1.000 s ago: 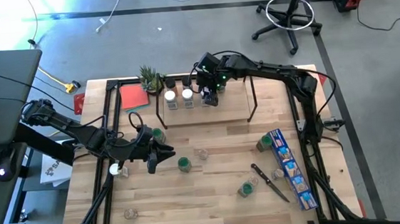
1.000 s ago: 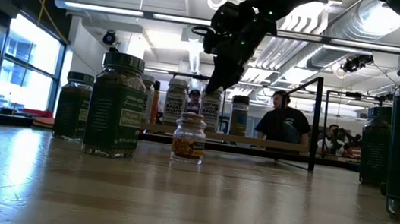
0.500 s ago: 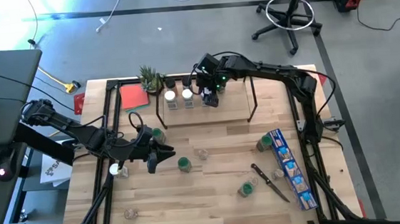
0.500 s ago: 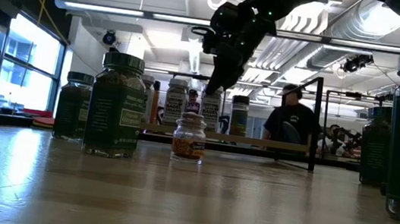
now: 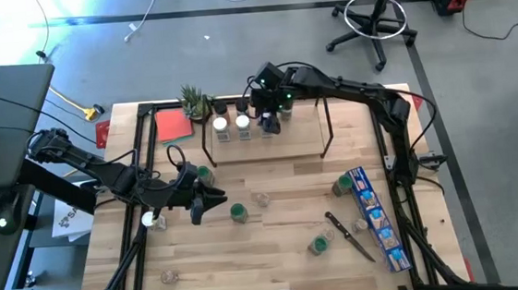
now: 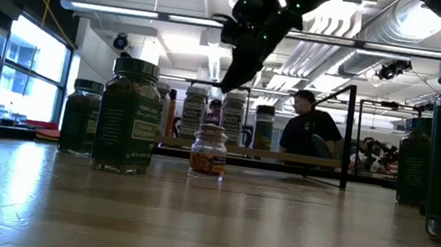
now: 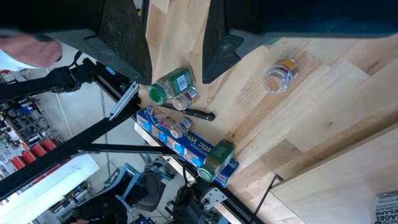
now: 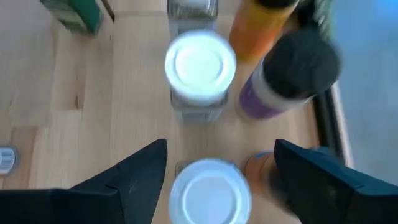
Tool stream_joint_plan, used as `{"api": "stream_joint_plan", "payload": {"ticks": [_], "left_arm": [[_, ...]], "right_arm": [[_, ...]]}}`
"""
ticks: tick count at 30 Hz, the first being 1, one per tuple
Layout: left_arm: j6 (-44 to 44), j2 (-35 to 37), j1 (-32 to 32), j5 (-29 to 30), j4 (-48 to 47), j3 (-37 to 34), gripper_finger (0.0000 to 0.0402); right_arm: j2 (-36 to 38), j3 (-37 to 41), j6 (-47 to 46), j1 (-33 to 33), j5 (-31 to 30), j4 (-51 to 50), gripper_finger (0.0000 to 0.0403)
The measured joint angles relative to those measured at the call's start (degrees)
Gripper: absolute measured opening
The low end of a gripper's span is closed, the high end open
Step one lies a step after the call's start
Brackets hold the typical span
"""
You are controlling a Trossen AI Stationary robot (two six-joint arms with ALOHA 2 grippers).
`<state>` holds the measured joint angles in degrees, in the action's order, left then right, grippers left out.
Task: Shelf spices
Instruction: Put the white seasoning bottle on the shelf aligned with the black seasoning bottle
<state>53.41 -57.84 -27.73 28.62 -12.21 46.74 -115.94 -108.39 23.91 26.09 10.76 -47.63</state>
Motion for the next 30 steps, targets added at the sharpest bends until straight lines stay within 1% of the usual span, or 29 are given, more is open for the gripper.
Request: {"api": "stream_joint_plan", "payload": {"ticks": [4, 7, 10, 13, 15, 18, 21, 23, 26, 28, 30], "left_arm": [[-1.4, 0.0, 0.0, 0.03, -0.03, 0.04, 0.0135], [-1.85, 0.0, 0.0, 0.46, -2.98, 1.99, 0.0135], [-4.04, 0.0, 0.0, 0.48, -11.12, 6.88, 0.0127], [-4.47, -0.06, 0.0, -1.13, -22.93, 12.88, 0.0112], [-4.09, -0.36, 0.02, -3.89, -30.71, 16.99, 0.01], [-3.94, -1.76, 0.02, -10.2, -42.88, 22.23, 0.0081], [-0.47, -4.34, 0.0, -16.16, -57.21, 26.08, 0.0062], [1.77, -6.01, 0.0, -20.95, -65.71, 26.59, 0.0051], [5.1, -8.04, 0.0, -27.61, -73.55, 25.93, 0.0039], [7.17, -8.69, 0.04, -30.55, -76.42, 24.82, 0.0036], [8.01, -8.81, 0.6, -35.68, -77.12, 23.03, 0.0042]], "right_arm": [[0.0, -4.89, 0.58, -0.58, -0.03, -2.08, 0.0291], [0.0, -10.02, 0.43, -1.7, 0.0, -5.12, 0.0291], [0.0, -15.45, -1.78, -3.26, 0.03, -8.07, 0.0291], [0.04, -20.43, -5.58, -5.07, 0.07, -10.09, 0.0291], [0.11, -23.05, -8.4, -6.68, 0.04, -10.93, 0.0291], [0.11, -25.63, -11.47, -9.8, 0.05, -11.55, 0.0291], [0.11, -26.48, -11.2, -13.09, 0.22, -11.67, 0.0291], [0.11, -26.53, -10.23, -15.03, 0.22, -11.7, 0.0291], [0.11, -26.53, -9.32, -17.07, -0.43, -11.7, 0.0291], [0.11, -26.53, -8.56, -17.95, -1.84, -11.68, 0.0291], [0.11, -26.53, -8.54, -18.39, -2.74, -11.68, 0.0291]]}}
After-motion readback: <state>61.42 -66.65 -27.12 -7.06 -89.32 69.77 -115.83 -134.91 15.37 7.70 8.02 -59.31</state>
